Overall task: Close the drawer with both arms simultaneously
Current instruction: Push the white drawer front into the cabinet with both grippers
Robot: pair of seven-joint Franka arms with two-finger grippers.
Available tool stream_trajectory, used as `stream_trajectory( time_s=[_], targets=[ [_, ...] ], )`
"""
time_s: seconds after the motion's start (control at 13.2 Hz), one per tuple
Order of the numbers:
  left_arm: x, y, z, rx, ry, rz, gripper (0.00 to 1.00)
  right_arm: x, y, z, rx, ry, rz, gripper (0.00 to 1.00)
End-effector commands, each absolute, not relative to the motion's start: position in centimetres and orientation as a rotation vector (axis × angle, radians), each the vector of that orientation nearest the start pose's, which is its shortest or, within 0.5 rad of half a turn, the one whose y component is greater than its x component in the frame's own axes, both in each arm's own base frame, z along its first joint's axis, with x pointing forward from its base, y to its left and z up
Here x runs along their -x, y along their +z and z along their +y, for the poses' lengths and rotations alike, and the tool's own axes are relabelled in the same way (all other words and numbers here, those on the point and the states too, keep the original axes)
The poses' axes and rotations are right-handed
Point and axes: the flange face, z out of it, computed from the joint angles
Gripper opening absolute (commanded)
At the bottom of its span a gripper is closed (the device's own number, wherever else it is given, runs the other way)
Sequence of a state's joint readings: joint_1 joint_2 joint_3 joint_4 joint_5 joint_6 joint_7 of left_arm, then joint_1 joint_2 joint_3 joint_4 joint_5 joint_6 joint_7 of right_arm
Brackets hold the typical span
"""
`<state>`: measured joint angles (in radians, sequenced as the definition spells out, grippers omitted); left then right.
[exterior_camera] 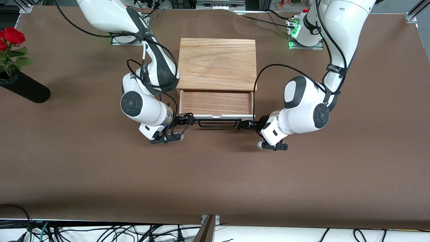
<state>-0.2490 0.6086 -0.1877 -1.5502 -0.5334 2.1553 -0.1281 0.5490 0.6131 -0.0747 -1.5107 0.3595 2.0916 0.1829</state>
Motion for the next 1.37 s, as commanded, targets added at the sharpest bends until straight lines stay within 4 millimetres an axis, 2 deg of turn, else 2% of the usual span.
stream_trajectory(
  time_s=[0.0,0.38,0.61,0.91,1.29],
  targets=[
    [-63.2,29.8,-31.4,-2.577,-0.242,0.026,1.0,-61.3,30.7,34.8,2.881,0.22,-0.162,1.0],
    [-61.3,28.9,-33.2,-2.569,-0.308,-0.018,1.0,-60.2,30.4,35.6,2.876,0.295,-0.193,1.0],
    [-59.6,28.2,-33.4,-2.563,-0.447,-0.071,1.0,-59.5,30.2,36.7,2.866,0.311,-0.211,1.0],
    [-58.0,28.3,-33.5,-2.545,-0.602,-0.115,1.0,-58.3,29.9,37.8,2.857,0.373,-0.244,1.0],
    [-56.0,28.1,-33.4,-2.529,-0.753,-0.148,1.0,-57.0,29.5,37.9,2.859,0.505,-0.28,1.0]
  ],
)
